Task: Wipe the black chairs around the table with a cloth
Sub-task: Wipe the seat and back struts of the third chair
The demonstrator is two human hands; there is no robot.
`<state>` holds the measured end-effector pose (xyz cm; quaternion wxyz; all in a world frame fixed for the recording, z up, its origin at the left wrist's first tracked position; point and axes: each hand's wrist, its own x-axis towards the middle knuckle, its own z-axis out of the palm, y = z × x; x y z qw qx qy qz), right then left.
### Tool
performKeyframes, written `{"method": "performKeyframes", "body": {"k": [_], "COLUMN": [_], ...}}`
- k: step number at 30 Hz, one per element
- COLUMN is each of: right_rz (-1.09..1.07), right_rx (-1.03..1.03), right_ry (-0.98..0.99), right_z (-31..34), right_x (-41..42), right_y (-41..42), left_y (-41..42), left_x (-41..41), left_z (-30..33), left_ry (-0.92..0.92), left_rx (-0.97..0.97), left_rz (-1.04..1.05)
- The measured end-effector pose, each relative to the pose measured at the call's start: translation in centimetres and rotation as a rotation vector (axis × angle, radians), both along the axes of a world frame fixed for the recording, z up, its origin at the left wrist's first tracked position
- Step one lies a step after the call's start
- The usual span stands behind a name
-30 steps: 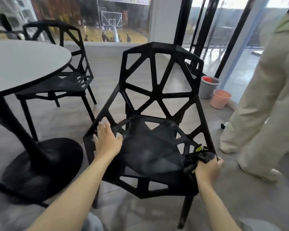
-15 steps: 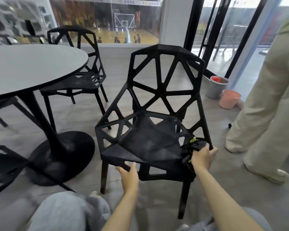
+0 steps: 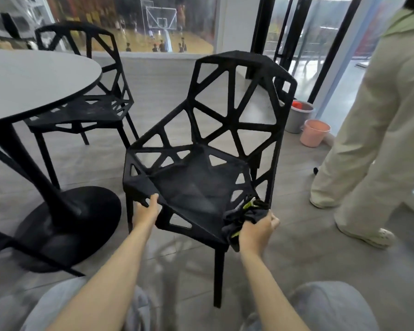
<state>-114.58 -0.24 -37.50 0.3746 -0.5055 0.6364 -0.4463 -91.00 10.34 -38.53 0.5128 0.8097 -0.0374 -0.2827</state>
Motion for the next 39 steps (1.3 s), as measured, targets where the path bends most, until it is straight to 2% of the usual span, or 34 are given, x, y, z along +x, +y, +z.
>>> {"method": "performKeyframes", "body": {"k": [3,7,10,13,17,20,24,28,31,39], "right_rz": [-0.063,0.082,0.145,0.195,0.245,0.275,0.248,0.295,0.329,0.315], "right_rx": [0.06,0.012,-0.116,-0.102,-0.003,0.047,0.029,0.003,0.019,0.08], "right_ry": [-0.066,0.021,0.117,0.136,-0.015,-0.143,-0.195,-0.19,-0.216,-0.384], "right_z": [0.8,-0.4,0.3,3.7,7.1,7.6,7.4,7.0,6.6,5.9], "right_x": [1.4,-0.5,-1.5,-2.1,-1.7,-1.0,-0.7,-1.2,-1.6,-1.6], "right_y": [5.2,8.6,5.7,0.6,-6.2,-8.1,-7.8,-7.5,-8.0,-7.3], "left_y": [0.1,0.8,1.4,1.9,1.8,0.1,-3.0,-4.5,-4.5,-3.4], "left_x": [3.5,2.9,-1.0,-7.3,-15.0,-17.4,-20.9,-22.4,-22.3,-20.4], "left_z": [0.6,0.6,1.5,3.1,2.8,1.4,0.6,-0.6,-1.3,-1.6], "left_ry": [-0.019,-0.103,-0.269,-0.501,-0.673,-0.747,-0.731,-0.912,-1.028,-1.139], "left_rx": [0.076,0.134,0.116,0.081,0.034,-0.021,-0.1,-0.041,-0.076,-0.22], "left_rz": [-0.073,-0.028,-0.167,-0.446,-0.655,-0.637,-0.502,-0.362,-0.282,-0.309]}}
